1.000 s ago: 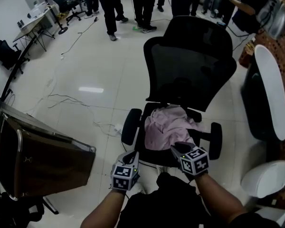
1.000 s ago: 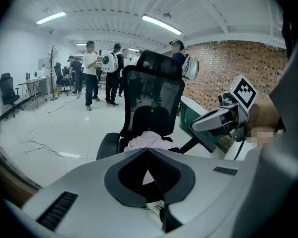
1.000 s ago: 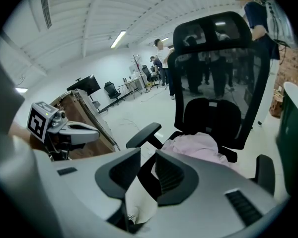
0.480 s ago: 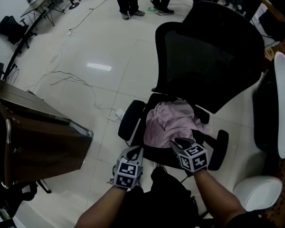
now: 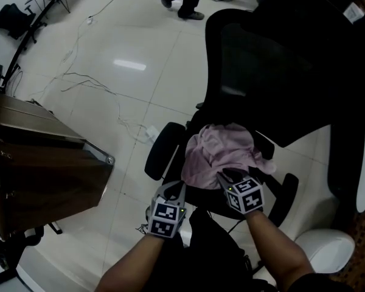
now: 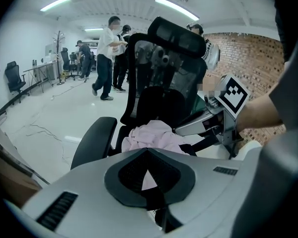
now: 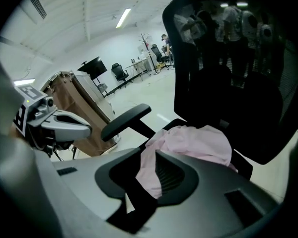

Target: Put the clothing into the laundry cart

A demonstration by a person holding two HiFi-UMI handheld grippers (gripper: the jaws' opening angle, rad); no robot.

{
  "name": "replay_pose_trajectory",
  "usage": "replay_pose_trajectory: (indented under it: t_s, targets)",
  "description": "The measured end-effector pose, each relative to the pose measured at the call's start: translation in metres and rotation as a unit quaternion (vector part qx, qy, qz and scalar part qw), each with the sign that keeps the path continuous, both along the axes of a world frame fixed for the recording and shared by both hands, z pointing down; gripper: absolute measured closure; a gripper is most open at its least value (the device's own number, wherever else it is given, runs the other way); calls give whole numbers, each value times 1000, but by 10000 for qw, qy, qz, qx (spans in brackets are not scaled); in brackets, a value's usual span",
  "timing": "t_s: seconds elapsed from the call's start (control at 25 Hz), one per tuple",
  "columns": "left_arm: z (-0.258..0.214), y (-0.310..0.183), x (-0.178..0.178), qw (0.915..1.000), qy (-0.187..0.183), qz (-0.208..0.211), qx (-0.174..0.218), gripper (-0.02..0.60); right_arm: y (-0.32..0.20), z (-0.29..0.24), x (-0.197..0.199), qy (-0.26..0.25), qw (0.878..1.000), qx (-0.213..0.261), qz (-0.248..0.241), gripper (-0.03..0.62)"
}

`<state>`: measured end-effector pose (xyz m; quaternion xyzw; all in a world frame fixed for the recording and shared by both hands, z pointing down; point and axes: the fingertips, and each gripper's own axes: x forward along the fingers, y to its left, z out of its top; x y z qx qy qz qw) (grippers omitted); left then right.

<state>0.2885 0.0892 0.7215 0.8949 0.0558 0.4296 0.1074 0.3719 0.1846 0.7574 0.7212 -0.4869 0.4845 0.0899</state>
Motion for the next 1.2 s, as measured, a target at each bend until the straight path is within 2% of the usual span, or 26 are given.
replay_pose_trajectory:
  t_s: [0.4, 0.48, 0.56, 0.6, 0.76, 1.0, 1.2]
  targets:
    - [45, 2, 23, 9994, -295, -144, -121, 583, -21, 44, 34, 197, 9993, -85, -317, 470]
    - [51, 2, 24, 9992, -323, -184, -152, 583, -27, 54, 36, 208, 9989, -109, -416, 379]
    - [58, 1, 24, 9989, -364, -229, -170, 583, -32, 66, 38, 242, 9983, -198, -501, 354]
    - [61, 0, 24, 9988, -385, -248, -180, 583, -34, 73, 39, 275, 9978, -271, -539, 301]
    - [74, -1, 23, 9982, -454, -319, -234, 583, -37, 100, 44, 367, 9959, -569, -599, 172]
    - [94, -5, 28, 9962, -485, -627, -359, 583, -45, 131, 53, 488, 9923, -826, -784, 171]
    - [109, -7, 33, 9962, -516, -625, -330, 583, -58, 164, 49, 799, 9790, -1187, -1449, 170]
